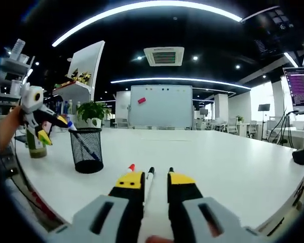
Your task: Pick up the whiteboard markers from the pen holder and place them facing the whiteboard neatly
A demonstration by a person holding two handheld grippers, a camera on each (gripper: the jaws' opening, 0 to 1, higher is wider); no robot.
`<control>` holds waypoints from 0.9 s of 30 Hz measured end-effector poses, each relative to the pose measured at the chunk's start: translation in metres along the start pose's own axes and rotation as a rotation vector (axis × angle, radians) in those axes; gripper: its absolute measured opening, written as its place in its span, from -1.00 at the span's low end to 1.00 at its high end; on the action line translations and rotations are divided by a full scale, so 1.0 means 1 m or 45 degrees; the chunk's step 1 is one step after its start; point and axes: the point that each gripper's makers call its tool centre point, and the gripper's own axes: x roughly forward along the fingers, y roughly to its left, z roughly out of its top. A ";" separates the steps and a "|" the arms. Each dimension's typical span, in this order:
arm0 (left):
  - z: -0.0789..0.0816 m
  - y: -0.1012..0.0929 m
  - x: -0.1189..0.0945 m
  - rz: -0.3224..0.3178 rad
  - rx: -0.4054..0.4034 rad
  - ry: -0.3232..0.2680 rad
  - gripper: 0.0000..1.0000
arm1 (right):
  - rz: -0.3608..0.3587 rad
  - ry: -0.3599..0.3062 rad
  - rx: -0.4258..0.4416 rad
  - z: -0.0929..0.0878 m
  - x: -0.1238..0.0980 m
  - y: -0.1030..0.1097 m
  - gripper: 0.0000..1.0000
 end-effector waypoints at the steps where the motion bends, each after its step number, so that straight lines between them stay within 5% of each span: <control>1: 0.000 0.000 0.000 0.000 0.000 0.000 0.18 | 0.003 -0.001 -0.001 0.001 0.001 0.001 -0.64; 27: 0.000 0.000 0.000 0.000 -0.002 -0.002 0.18 | 0.139 -0.064 -0.086 0.038 0.015 0.044 -0.62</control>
